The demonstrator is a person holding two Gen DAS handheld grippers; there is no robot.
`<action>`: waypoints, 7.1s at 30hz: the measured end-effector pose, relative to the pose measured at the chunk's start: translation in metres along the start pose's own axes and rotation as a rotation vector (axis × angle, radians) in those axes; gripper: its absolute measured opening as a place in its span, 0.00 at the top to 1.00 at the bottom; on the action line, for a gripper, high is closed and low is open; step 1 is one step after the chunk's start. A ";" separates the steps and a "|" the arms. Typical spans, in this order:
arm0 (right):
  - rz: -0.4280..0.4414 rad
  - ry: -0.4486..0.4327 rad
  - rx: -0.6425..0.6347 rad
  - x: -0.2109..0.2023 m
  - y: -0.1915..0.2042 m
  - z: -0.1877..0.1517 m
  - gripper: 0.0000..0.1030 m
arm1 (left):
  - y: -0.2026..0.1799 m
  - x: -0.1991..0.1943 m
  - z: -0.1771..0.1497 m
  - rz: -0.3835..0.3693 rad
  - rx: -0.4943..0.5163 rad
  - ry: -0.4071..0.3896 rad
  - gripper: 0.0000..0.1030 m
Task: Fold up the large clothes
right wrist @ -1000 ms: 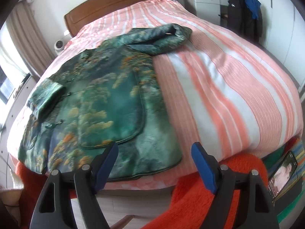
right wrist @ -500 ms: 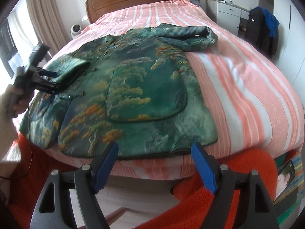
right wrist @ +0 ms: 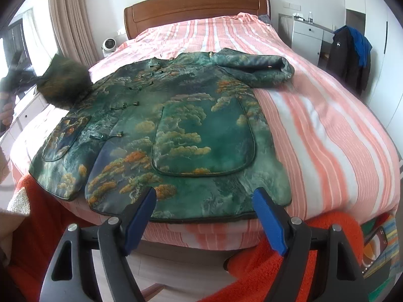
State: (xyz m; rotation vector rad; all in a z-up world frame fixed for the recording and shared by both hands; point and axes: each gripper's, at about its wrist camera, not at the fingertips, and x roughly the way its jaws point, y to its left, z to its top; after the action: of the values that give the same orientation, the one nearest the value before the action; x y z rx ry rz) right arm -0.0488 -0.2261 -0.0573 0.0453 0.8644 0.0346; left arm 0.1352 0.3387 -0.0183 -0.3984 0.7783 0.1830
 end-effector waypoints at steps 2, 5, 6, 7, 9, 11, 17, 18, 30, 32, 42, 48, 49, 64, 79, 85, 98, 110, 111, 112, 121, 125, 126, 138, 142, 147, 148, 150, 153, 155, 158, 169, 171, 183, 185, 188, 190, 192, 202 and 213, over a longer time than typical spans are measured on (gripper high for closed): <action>0.010 0.002 0.001 0.003 0.002 0.000 0.24 | 0.067 0.007 -0.001 0.200 -0.163 -0.012 0.92; 0.027 0.024 0.005 0.010 0.005 0.000 0.24 | 0.141 0.021 -0.020 0.388 -0.322 0.046 0.84; 0.031 0.033 0.006 0.012 0.006 -0.001 0.24 | 0.155 0.022 -0.028 0.420 -0.356 0.067 0.80; 0.033 0.038 0.004 0.013 0.008 -0.001 0.24 | 0.166 0.021 -0.035 0.435 -0.383 0.074 0.67; 0.021 0.030 -0.014 0.010 0.011 -0.001 0.24 | 0.180 0.008 -0.050 0.422 -0.427 0.049 0.37; 0.011 0.020 -0.031 0.008 0.014 -0.002 0.24 | 0.174 -0.006 -0.058 0.415 -0.421 0.007 0.22; 0.019 0.035 -0.043 0.014 0.017 -0.005 0.24 | 0.100 -0.042 -0.072 0.362 -0.295 -0.082 0.08; 0.022 0.034 -0.048 0.014 0.018 -0.005 0.24 | 0.080 -0.047 -0.072 0.355 -0.262 -0.106 0.06; 0.035 -0.011 -0.055 0.005 0.017 -0.004 0.24 | -0.082 -0.040 -0.102 0.222 0.062 -0.129 0.03; 0.058 -0.015 -0.044 0.002 0.006 0.006 0.24 | -0.101 -0.031 -0.112 0.214 0.118 -0.096 0.03; -0.175 -0.060 -0.352 0.045 -0.058 0.164 0.11 | -0.123 -0.035 -0.141 0.179 0.160 -0.079 0.02; -0.480 0.053 -0.756 0.208 -0.039 0.243 0.12 | -0.119 -0.036 -0.150 0.213 0.158 -0.050 0.02; -0.519 0.091 -0.798 0.231 -0.040 0.248 0.14 | -0.117 -0.037 -0.152 0.235 0.162 -0.051 0.02; -0.424 -0.148 0.638 0.089 -0.320 0.163 0.39 | -0.123 -0.022 -0.152 0.152 0.106 -0.032 0.02; -0.145 -0.280 0.282 0.040 -0.131 0.060 0.14 | -0.170 0.054 -0.170 0.089 0.175 0.056 0.02; -0.114 -0.266 0.088 0.063 -0.092 0.058 0.14 | -0.173 0.089 -0.200 0.178 0.281 0.099 0.00; -0.119 -0.204 0.119 0.080 -0.096 0.056 0.14 | -0.176 0.096 -0.200 0.193 0.310 0.149 0.00; -0.129 -0.193 0.109 0.082 -0.094 0.056 0.14 | -0.174 0.061 -0.199 0.168 0.311 0.012 0.00; -0.130 -0.191 0.113 0.083 -0.096 0.055 0.14 | -0.175 0.055 -0.198 0.169 0.313 -0.009 0.00; -0.131 -0.190 0.116 0.083 -0.096 0.055 0.14 | -0.176 0.050 -0.197 0.172 0.318 -0.034 0.00; -0.140 -0.184 0.106 0.086 -0.094 0.056 0.14 | -0.181 0.007 -0.184 0.173 0.338 -0.198 0.00; -0.142 -0.181 0.105 0.086 -0.093 0.056 0.14 | -0.176 0.005 -0.184 0.200 0.320 -0.212 0.00; -0.142 -0.180 0.106 0.087 -0.093 0.056 0.14 | -0.175 0.005 -0.184 0.201 0.310 -0.207 0.00; -0.142 -0.176 0.108 0.089 -0.094 0.055 0.14 | -0.159 -0.004 -0.175 0.226 0.233 -0.215 0.00; -0.142 -0.173 0.110 0.090 -0.095 0.056 0.14 | -0.158 0.002 -0.182 0.237 0.237 -0.189 0.00; -0.142 -0.173 0.114 0.090 -0.096 0.055 0.14 | -0.160 -0.002 -0.184 0.242 0.249 -0.205 0.00; -0.142 -0.172 0.115 0.090 -0.096 0.055 0.14 | -0.161 -0.004 -0.183 0.242 0.249 -0.212 0.00; -0.143 -0.170 0.117 0.091 -0.097 0.055 0.14 | -0.160 -0.008 -0.180 0.241 0.244 -0.221 0.00; -0.143 -0.170 0.116 0.091 -0.096 0.055 0.14 | -0.159 -0.010 -0.179 0.240 0.234 -0.226 0.00; -0.143 -0.170 0.116 0.091 -0.097 0.055 0.14 | -0.157 -0.009 -0.179 0.249 0.232 -0.226 0.00; -0.143 -0.170 0.117 0.091 -0.097 0.055 0.14 | -0.154 -0.009 -0.180 0.255 0.226 -0.222 0.00; -0.142 -0.171 0.116 0.091 -0.096 0.055 0.14 | -0.148 -0.013 -0.179 0.268 0.208 -0.239 0.00; -0.129 -0.172 0.127 0.091 -0.099 0.054 0.14 | -0.148 -0.013 -0.179 0.277 0.214 -0.239 0.00; 0.134 -0.157 0.840 0.124 -0.296 0.091 0.14 | -0.131 -0.009 -0.181 0.298 0.190 -0.235 0.00; 0.094 -0.187 0.929 0.134 -0.327 0.094 0.14 | -0.130 -0.006 -0.181 0.299 0.188 -0.223 0.00; 0.081 -0.225 1.030 0.150 -0.358 0.102 0.15 | -0.128 -0.005 -0.180 0.310 0.191 -0.218 0.00; 0.033 -0.216 1.043 0.161 -0.367 0.110 0.26 | -0.125 -0.005 -0.179 0.313 0.186 -0.221 0.00; -0.036 -0.198 1.026 0.166 -0.368 0.121 0.52 | -0.122 -0.005 -0.179 0.313 0.178 -0.219 0.00; 0.089 -0.388 0.354 0.089 -0.171 0.308 0.84 | -0.105 0.010 -0.183 0.272 0.119 -0.186 0.00; 0.348 -0.079 -0.043 0.233 0.114 0.331 0.19 | -0.087 0.008 -0.188 0.287 0.093 -0.180 0.00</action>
State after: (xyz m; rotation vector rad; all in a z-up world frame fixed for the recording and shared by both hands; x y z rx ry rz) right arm 0.3526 -0.1096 -0.0137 0.1560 0.7682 0.3753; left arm 0.0465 0.1819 -0.1203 -0.1773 0.6610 0.4438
